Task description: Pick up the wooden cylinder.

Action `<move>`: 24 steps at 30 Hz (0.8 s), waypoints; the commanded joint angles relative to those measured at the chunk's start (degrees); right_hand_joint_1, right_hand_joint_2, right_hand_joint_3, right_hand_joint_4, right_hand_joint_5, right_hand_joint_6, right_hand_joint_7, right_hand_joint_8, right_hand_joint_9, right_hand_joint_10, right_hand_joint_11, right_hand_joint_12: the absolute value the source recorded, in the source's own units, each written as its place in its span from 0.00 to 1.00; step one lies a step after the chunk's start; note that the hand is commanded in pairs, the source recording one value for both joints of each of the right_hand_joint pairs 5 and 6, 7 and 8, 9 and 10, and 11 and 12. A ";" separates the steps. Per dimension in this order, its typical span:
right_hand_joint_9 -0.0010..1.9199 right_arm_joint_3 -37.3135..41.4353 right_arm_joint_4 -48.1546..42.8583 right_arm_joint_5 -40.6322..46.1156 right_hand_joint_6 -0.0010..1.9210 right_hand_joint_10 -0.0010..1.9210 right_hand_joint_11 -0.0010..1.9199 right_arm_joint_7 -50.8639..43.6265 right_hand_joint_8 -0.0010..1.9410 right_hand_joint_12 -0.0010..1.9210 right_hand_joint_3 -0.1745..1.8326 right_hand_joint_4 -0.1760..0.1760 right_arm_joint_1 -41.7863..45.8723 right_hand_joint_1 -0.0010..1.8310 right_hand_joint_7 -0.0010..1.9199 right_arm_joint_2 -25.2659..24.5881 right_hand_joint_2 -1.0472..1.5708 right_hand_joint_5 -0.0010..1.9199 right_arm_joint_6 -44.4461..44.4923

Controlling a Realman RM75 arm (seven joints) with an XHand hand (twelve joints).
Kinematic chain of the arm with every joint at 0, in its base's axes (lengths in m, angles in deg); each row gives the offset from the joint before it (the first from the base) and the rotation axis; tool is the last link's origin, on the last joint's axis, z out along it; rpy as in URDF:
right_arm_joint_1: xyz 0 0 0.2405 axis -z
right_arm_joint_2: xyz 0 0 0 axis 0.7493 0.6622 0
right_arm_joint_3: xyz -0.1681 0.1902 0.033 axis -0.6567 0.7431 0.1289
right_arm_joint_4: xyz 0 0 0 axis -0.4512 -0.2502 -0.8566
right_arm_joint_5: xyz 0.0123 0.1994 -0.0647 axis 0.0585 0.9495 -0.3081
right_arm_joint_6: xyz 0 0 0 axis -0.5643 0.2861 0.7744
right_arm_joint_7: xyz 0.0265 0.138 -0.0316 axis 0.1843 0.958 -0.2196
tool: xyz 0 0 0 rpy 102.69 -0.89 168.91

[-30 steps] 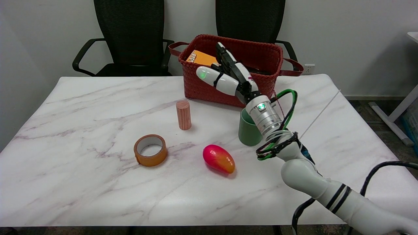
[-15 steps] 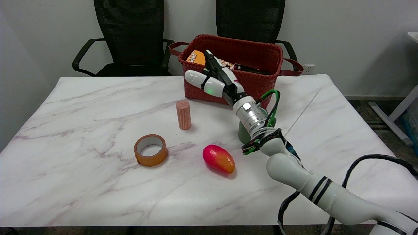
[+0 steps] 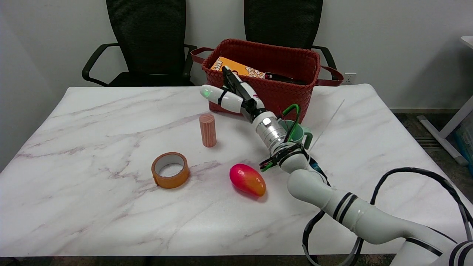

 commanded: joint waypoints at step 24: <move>0.05 -3.35 18.40 -0.99 0.00 0.05 0.10 2.40 0.00 0.10 0.01 0.50 -7.26 0.38 0.00 -8.35 0.65 0.00 0.14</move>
